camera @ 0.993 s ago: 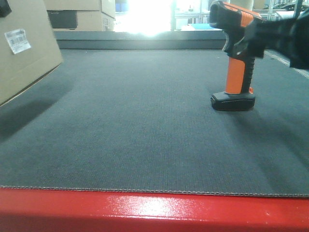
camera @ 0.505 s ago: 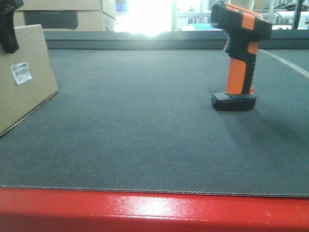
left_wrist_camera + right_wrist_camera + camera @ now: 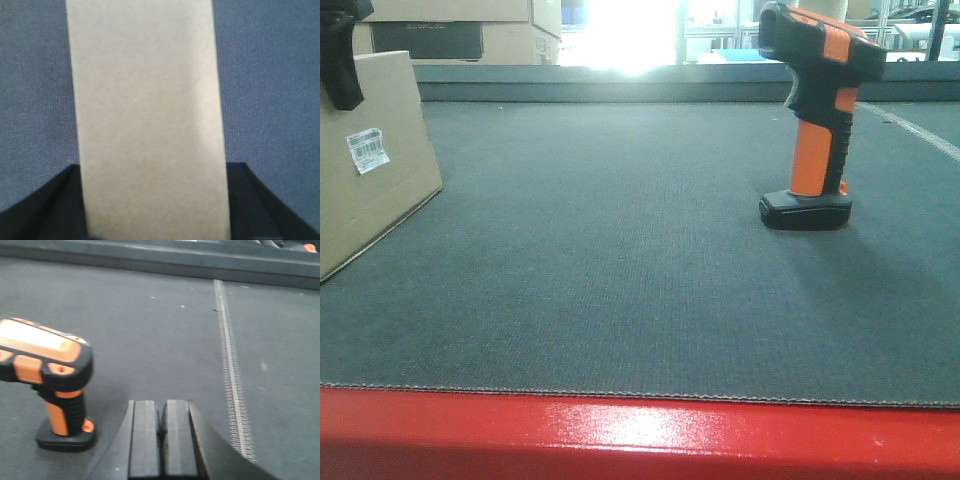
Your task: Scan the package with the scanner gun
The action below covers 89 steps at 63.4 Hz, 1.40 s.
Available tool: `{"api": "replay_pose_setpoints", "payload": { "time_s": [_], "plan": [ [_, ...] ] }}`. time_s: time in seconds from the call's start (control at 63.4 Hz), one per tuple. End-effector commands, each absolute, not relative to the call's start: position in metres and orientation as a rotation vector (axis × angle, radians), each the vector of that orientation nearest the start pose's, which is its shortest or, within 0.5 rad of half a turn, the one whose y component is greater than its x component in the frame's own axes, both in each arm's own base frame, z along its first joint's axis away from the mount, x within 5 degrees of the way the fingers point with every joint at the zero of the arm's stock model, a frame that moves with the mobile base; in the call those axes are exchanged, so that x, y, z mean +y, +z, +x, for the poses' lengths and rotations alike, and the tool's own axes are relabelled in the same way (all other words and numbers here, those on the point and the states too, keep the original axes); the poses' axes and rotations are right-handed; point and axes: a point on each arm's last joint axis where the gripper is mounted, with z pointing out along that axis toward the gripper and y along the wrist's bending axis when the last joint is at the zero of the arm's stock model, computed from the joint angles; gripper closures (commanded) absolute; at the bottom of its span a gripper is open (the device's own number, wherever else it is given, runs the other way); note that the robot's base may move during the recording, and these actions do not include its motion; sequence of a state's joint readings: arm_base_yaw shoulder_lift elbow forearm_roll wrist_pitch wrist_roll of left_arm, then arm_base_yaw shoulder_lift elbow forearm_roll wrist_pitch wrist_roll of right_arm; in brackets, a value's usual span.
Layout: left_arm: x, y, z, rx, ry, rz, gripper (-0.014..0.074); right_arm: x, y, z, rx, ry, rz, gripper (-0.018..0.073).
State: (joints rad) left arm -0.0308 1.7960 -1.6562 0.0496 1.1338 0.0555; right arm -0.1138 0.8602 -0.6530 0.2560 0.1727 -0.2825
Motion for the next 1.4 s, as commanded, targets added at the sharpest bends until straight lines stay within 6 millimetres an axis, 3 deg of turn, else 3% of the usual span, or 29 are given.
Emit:
{"api": "replay_pose_setpoints", "payload": {
  "time_s": [0.0, 0.095, 0.268, 0.441, 0.52, 0.678, 0.82, 0.962, 1.135, 1.387],
  "plan": [
    [-0.009, 0.313, 0.388, 2.748, 0.088, 0.139, 0.0078, -0.020, 0.337, 0.181, 1.853, -0.096, 0.033, 0.0713],
    [-0.010, 0.318, 0.384, 2.750, 0.087, 0.144, -0.0018, -0.020, 0.339, 0.181, 1.849, -0.096, 0.032, 0.0713],
    [-0.016, 0.345, 0.368, 2.680, 0.082, 0.158, -0.0005, -0.019, 0.336, 0.180, 1.880, -0.084, 0.030, 0.0713],
    [-0.023, 0.386, 0.339, 2.566, -0.007, 0.151, 0.0015, -0.019, 0.335, 0.180, 1.894, -0.073, 0.033, 0.0713],
    [-0.025, 0.400, 0.328, 2.507, -0.050, 0.142, 0.0081, -0.019, 0.334, 0.180, 1.901, -0.063, 0.041, 0.0713],
    [-0.024, 0.417, 0.299, 2.367, -0.063, 0.130, 0.0415, -0.017, 0.330, 0.179, 1.925, -0.023, 0.066, 0.0713],
    [-0.022, 0.408, 0.274, 2.296, -0.062, 0.121, 0.0712, -0.016, 0.325, 0.168, 1.916, -0.022, 0.067, 0.0713],
    [-0.020, 0.392, 0.249, 2.206, -0.060, 0.110, 0.0707, -0.013, 0.314, 0.147, 1.883, -0.029, 0.068, 0.0713],
    [-0.016, 0.356, 0.216, 2.090, -0.044, 0.103, 0.0707, -0.009, 0.296, 0.115, 1.823, -0.036, 0.066, 0.0713],
    [-0.011, 0.321, 0.158, 1.764, -0.033, 0.085, 0.0707, -0.001, 0.290, 0.068, 1.692, -0.034, 0.034, 0.0713]
  ]
}}
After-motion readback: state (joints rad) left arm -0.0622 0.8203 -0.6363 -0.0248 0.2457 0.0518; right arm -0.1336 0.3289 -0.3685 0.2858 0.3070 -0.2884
